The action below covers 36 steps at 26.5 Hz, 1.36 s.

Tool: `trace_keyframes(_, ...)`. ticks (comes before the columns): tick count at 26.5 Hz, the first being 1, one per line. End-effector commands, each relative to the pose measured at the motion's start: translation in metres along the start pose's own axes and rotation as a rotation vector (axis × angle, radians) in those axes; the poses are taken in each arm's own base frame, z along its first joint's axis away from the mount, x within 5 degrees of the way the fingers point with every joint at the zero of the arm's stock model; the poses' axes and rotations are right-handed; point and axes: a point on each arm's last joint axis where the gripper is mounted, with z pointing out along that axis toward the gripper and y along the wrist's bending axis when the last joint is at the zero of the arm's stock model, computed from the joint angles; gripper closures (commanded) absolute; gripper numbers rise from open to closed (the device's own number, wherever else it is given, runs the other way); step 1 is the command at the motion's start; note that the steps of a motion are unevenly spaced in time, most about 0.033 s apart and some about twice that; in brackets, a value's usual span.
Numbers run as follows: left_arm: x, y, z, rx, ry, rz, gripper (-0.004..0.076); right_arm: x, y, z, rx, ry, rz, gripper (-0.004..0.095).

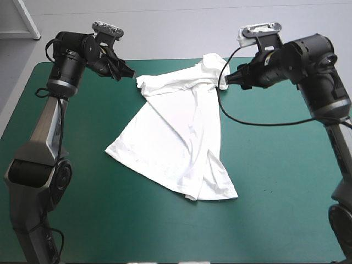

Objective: Fold the cloth

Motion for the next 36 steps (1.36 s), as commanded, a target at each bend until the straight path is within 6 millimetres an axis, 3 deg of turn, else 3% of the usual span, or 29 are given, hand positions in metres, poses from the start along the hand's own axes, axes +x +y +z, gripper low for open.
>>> trace_keyframes(1, 0.025, -0.004, -0.045, -0.007, 0.041, -0.003, 0.0392, 0.036, 0.0, -0.028, -0.042, 0.034, 0.013, 0.0416)
trace_keyframes(4, 0.05, -0.009, -0.034, 0.013, 0.143, 0.0, 0.0392, 0.063, 0.001, -0.02, -0.069, 0.118, 0.023, 0.0416)
trace_keyframes(9, 0.101, -0.021, 0.018, 0.056, 0.354, 0.007, 0.0392, 0.138, 0.003, -0.003, -0.119, 0.322, 0.047, 0.0416)
trace_keyframes(13, 0.118, -0.028, 0.041, 0.088, 0.366, -0.009, 0.0392, 0.17, 0.006, 0.002, -0.161, 0.386, 0.083, 0.0416)
trace_keyframes(18, 0.136, -0.033, 0.061, 0.101, 0.389, -0.015, 0.0392, 0.186, 0.015, 0.013, -0.241, 0.422, 0.118, 0.0416)
trace_keyframes(24, 0.153, -0.036, 0.083, 0.07, 0.326, -0.067, 0.0392, 0.191, 0.041, 0.024, -0.278, 0.368, 0.068, 0.0416)
trace_keyframes(32, 0.167, -0.04, 0.104, 0.073, 0.355, -0.104, 0.0396, 0.198, 0.059, 0.051, -0.13, 0.418, -0.009, 0.0416)
trace_keyframes(34, 0.173, -0.042, 0.11, 0.085, 0.385, -0.113, 0.0444, 0.199, 0.062, 0.06, -0.116, 0.435, -0.022, 0.0416)
trace_keyframes(36, 0.181, -0.045, 0.115, 0.103, 0.418, -0.13, 0.0545, 0.2, 0.065, 0.071, -0.107, 0.453, -0.031, 0.0416)
